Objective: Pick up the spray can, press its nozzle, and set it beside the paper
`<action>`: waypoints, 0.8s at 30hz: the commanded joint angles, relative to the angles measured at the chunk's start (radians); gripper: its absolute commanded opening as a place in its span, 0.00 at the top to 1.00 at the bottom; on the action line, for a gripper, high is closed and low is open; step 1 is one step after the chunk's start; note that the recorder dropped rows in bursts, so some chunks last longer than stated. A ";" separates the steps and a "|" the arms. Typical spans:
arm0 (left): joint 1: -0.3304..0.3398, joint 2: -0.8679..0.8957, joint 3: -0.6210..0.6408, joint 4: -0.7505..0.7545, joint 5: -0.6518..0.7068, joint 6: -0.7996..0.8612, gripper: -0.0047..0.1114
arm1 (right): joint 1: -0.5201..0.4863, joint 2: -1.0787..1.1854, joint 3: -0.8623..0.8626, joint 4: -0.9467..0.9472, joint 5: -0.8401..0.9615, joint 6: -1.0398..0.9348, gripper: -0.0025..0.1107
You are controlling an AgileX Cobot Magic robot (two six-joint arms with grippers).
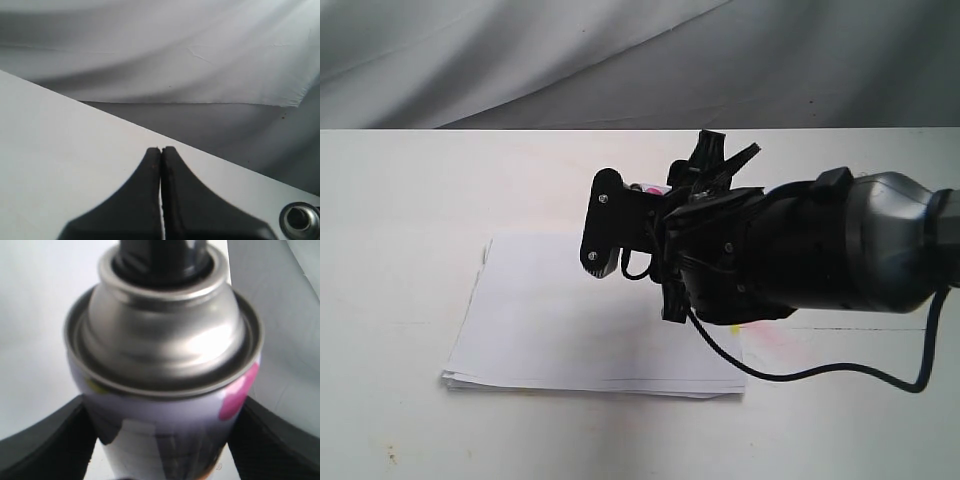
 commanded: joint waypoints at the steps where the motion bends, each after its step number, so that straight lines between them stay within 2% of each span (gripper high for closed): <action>1: -0.130 0.291 -0.239 0.039 -0.017 0.005 0.96 | 0.004 -0.009 -0.015 -0.033 0.018 0.000 0.98; 2: -0.183 0.413 -0.362 0.088 0.006 0.005 0.96 | 0.004 -0.009 -0.015 -0.033 0.022 0.000 0.98; 3: -0.206 0.477 -0.428 0.101 0.039 0.005 0.96 | 0.004 -0.009 -0.015 -0.033 0.024 0.000 0.98; 4: -0.240 0.586 -0.544 0.114 0.113 0.025 0.96 | 0.004 -0.009 -0.015 -0.033 0.041 0.000 0.98; 5: -0.261 0.688 -0.644 0.116 0.188 0.094 0.96 | 0.004 -0.009 -0.015 -0.033 0.063 0.000 0.98; 7: -0.266 0.813 -0.752 0.087 0.271 0.174 0.96 | 0.004 -0.009 -0.015 -0.033 0.089 0.000 0.98; 10: -0.266 0.908 -0.775 -0.070 0.279 0.351 0.96 | 0.004 -0.009 -0.015 -0.033 0.086 0.000 0.98; 12: -0.266 0.954 -0.775 -0.291 0.295 0.583 0.96 | 0.004 -0.009 -0.015 -0.030 0.084 0.000 0.98; 13: -0.266 0.990 -0.775 -0.464 0.309 0.780 0.96 | 0.004 -0.009 -0.015 -0.025 0.082 0.002 0.98; 18: -0.266 1.100 -0.775 -0.974 0.338 1.226 0.96 | 0.004 -0.009 -0.015 0.008 0.082 0.002 0.98; 21: -0.266 1.147 -0.775 -1.135 0.355 1.381 0.96 | 0.004 -0.009 -0.015 0.016 0.082 0.002 0.98; 24: -0.233 1.181 -0.775 -1.272 0.418 1.514 0.96 | 0.004 -0.009 -0.015 0.016 0.082 -0.002 0.98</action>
